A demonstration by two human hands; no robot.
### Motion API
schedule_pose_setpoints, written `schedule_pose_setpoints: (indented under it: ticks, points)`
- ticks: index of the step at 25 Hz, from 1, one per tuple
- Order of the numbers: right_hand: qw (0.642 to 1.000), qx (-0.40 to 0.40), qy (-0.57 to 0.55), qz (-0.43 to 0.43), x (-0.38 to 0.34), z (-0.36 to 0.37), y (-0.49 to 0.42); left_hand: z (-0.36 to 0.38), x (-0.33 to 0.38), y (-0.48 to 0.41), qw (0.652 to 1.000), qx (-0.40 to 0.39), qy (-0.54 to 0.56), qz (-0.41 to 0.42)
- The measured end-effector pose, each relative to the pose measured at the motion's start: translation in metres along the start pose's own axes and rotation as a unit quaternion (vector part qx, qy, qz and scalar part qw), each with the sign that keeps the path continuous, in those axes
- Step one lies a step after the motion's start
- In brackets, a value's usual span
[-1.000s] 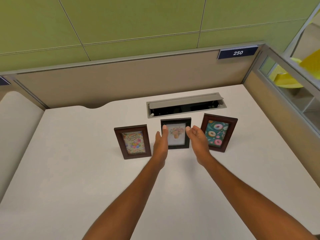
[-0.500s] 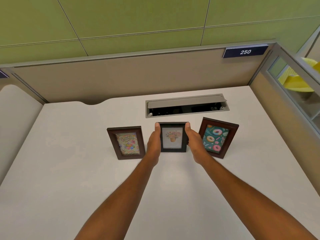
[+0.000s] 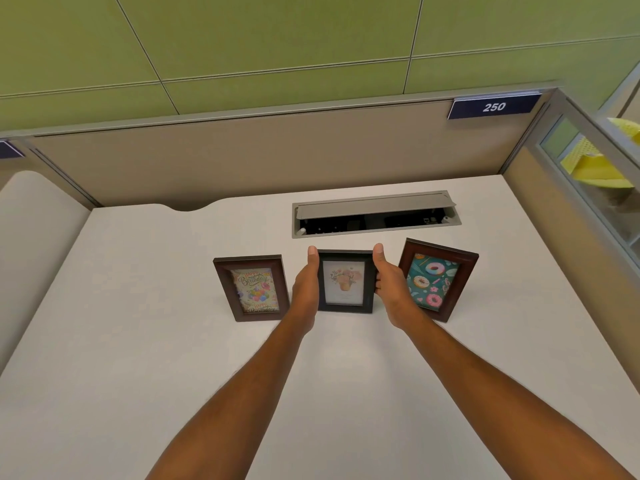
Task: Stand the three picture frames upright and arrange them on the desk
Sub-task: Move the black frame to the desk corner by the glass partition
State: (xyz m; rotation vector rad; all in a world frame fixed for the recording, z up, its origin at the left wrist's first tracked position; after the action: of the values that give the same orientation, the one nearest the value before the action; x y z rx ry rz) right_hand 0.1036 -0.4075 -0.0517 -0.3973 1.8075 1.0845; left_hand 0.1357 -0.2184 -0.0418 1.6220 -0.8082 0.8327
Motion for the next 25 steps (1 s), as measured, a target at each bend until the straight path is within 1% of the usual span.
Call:
schedule_pose_setpoints:
  ticks: [3, 7, 13, 17, 21, 25]
  points:
    - [1.0, -0.007, -0.005, -0.014, 0.0, 0.0, 0.0, 0.0, 0.001, 0.002, 1.0, -0.001, 0.0, -0.001]
    - [0.999, -0.015, -0.016, -0.031, -0.009, 0.002, 0.007, -0.005, 0.013, 0.009, 1.0, 0.023, 0.005, 0.0]
    - [0.997, -0.017, -0.038, -0.064, -0.052, 0.0, 0.022, -0.007, 0.049, 0.014, 0.999, 0.026, 0.022, 0.029]
    - [0.991, 0.007, -0.087, -0.097, -0.098, -0.012, 0.032, -0.001, 0.089, 0.012, 0.998, -0.005, 0.022, 0.059]
    - [0.982, 0.025, -0.132, -0.134, -0.152, -0.032, 0.036, 0.018, 0.148, 0.012, 0.991, -0.055, 0.034, 0.115]
    - [0.974, 0.044, -0.152, -0.161, -0.201, -0.072, 0.025, 0.064, 0.199, 0.027, 0.985, -0.105, 0.026, 0.134]
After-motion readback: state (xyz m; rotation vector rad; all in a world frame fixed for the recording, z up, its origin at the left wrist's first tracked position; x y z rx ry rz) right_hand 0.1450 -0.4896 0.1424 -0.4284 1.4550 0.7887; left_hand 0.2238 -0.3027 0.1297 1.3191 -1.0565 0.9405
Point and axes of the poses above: each hand's wrist, its own y-axis away from the middle knuckle, its own z-axis out of the palm, x = y × z, the point moved 9 cm from there along -y, towards the middle knuckle, and after that the axes turned 15 degrees about x, right-handed, at the moved point
